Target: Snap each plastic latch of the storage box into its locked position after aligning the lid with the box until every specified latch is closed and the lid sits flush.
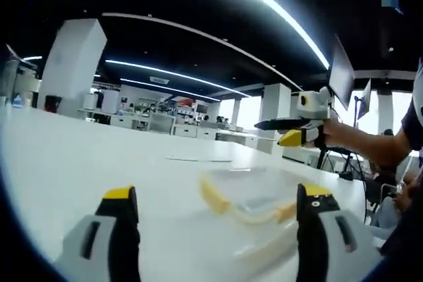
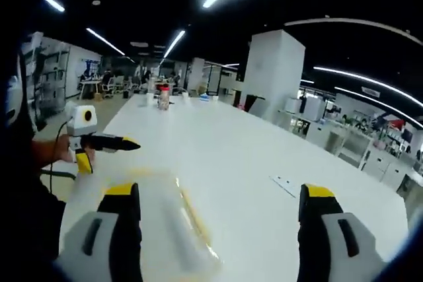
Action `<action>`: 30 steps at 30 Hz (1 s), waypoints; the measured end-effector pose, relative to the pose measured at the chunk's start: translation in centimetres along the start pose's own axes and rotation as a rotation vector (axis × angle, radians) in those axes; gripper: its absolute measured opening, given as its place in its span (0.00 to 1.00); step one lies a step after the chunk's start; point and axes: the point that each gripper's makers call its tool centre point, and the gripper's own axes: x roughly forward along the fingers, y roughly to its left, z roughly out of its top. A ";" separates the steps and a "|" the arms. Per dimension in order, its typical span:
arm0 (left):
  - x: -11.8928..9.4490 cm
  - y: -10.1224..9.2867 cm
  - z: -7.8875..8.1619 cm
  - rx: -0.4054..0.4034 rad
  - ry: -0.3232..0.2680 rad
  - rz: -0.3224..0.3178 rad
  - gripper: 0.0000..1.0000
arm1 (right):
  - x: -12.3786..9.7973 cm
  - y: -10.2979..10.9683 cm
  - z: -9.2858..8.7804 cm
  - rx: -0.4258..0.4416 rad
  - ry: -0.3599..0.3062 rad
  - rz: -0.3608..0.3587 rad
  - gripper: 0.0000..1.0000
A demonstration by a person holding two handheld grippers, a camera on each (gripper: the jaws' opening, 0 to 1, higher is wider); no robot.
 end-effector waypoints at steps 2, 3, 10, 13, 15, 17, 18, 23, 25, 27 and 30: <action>-0.2 0.7 0.5 0.009 -0.016 0.034 1.00 | -0.7 -0.2 0.0 0.008 -0.020 -0.044 1.00; -0.3 1.2 0.8 0.016 -0.029 0.062 1.00 | -1.1 -0.4 0.1 0.005 -0.036 -0.081 1.00; -0.6 2.4 1.9 0.065 -0.054 0.133 1.00 | -3.6 -2.0 0.6 0.036 -0.116 -0.260 1.00; -0.7 2.5 2.1 0.085 -0.054 0.139 1.00 | -5.1 -2.7 0.2 0.029 -0.120 -0.343 1.00; -0.8 2.7 2.1 0.092 -0.047 0.145 1.00 | -6.2 -2.9 0.3 0.040 -0.145 -0.395 1.00; -0.9 3.0 2.2 0.093 -0.049 0.151 1.00 | -7.5 -3.0 -0.1 0.047 -0.156 -0.459 1.00; -1.0 3.0 2.2 0.093 -0.050 0.153 1.00 | -7.9 -3.1 -0.2 0.046 -0.158 -0.480 1.00; -1.5 3.2 2.7 0.115 -0.053 0.157 1.00 | -10.7 -2.4 -0.8 0.057 -0.219 -0.610 1.00; -1.8 3.3 2.9 0.123 -0.054 0.162 1.00 | -11.3 -1.6 -1.3 0.072 -0.229 -0.607 1.00; -2.1 3.4 3.1 0.128 -0.062 0.166 1.00 | -12.2 -1.4 -1.8 0.091 -0.247 -0.647 1.00; -2.4 3.7 3.1 0.125 -0.060 0.168 0.99 | -13.3 -1.1 -3.2 0.105 -0.217 -0.696 1.00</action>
